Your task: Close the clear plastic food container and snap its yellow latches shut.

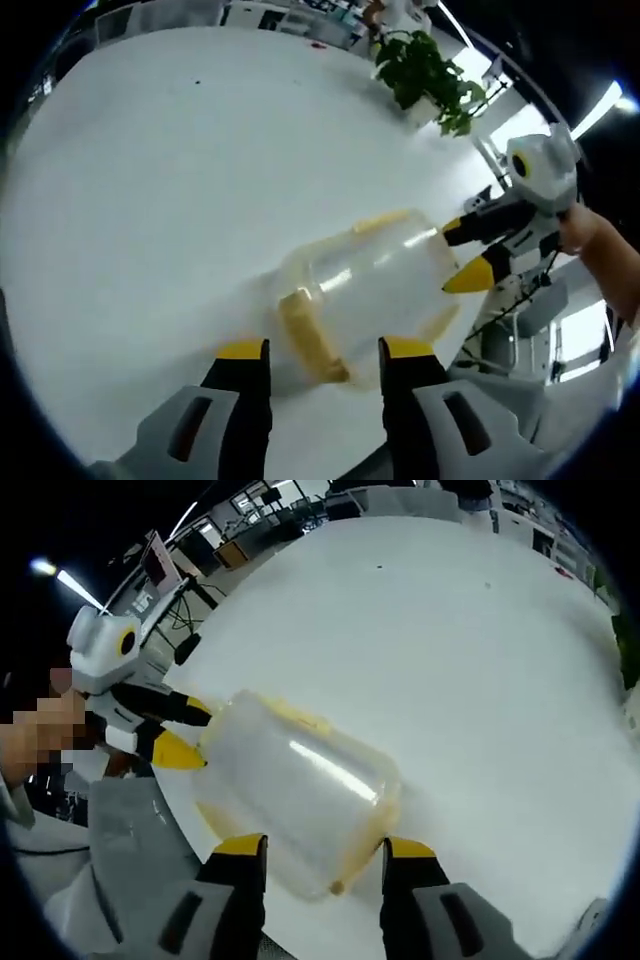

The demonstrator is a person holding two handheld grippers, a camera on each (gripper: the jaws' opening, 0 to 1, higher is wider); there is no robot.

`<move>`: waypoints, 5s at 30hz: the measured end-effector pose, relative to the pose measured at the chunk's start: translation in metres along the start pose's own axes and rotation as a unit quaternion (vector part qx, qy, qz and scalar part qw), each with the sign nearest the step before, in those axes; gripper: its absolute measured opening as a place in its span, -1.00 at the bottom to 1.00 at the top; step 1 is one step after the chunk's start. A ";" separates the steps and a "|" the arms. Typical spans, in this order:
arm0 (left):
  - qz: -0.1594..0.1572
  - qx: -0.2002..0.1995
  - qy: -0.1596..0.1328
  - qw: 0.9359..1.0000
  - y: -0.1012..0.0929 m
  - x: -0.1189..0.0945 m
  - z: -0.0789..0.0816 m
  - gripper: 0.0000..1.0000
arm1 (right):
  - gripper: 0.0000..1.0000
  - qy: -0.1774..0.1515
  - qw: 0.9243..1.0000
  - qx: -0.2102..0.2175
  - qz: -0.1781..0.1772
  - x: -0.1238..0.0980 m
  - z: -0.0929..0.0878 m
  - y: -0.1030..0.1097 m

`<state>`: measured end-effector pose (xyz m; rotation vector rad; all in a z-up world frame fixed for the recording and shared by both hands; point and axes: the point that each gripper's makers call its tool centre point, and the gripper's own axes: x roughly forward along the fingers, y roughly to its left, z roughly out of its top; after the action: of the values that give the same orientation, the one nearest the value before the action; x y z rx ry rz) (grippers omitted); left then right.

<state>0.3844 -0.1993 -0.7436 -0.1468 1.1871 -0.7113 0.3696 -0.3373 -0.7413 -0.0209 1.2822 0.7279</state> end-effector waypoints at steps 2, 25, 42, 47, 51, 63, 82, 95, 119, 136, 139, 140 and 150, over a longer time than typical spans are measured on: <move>-0.004 -0.003 0.000 1.000 -0.002 0.000 0.000 -0.16 | -0.14 0.001 1.000 0.001 0.002 0.001 0.000 0.000; -0.015 -0.007 0.003 1.000 -0.012 0.005 -0.002 -0.20 | -0.19 0.025 1.000 -0.011 -0.014 0.004 0.000 0.008; -0.015 -0.013 0.011 1.000 -0.010 0.003 -0.003 -0.23 | -0.09 0.033 0.999 0.014 0.023 0.002 -0.010 0.004; -0.018 -0.020 0.013 1.000 -0.010 0.003 -0.005 -0.24 | -0.15 0.036 0.999 0.021 0.028 0.002 -0.011 0.006; -0.018 -0.026 0.015 0.999 -0.010 0.004 -0.004 -0.23 | -0.21 0.033 0.999 0.025 0.028 0.002 -0.008 0.007; -0.026 -0.029 0.011 0.999 -0.010 0.007 -0.003 -0.33 | -0.29 0.043 0.998 0.034 0.035 0.004 -0.010 0.007; -0.021 -0.047 -0.005 0.999 -0.009 0.003 -0.003 -0.41 | -0.23 0.011 0.998 0.046 0.048 0.004 -0.017 0.010; -0.016 -0.043 0.001 0.999 -0.008 0.002 -0.001 -0.44 | -0.69 -0.054 0.997 0.036 0.048 -0.022 -0.014 -0.012; 0.016 0.008 -0.014 1.000 -0.015 0.002 0.000 -0.46 | -0.12 0.018 0.998 0.061 -0.014 0.006 -0.015 0.007; 0.002 0.012 0.000 1.000 -0.015 0.002 0.000 -0.50 | -0.19 0.033 0.997 0.071 0.004 0.009 -0.018 0.011; 0.000 0.012 0.000 1.000 -0.015 0.002 -0.002 -0.49 | -0.18 0.030 0.997 0.069 0.006 0.009 -0.018 0.012; 0.000 0.012 0.001 1.000 -0.014 0.002 -0.001 -0.49 | -0.18 0.029 0.997 0.068 0.005 0.009 -0.018 0.012; -0.011 0.006 -0.001 1.000 -0.012 0.002 -0.001 -0.44 | -0.13 0.019 0.998 0.066 0.012 0.007 -0.017 0.011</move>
<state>0.3784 -0.2095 -0.7399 -0.1510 1.1811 -0.7362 0.3505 -0.3323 -0.7482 0.0893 1.3675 0.6646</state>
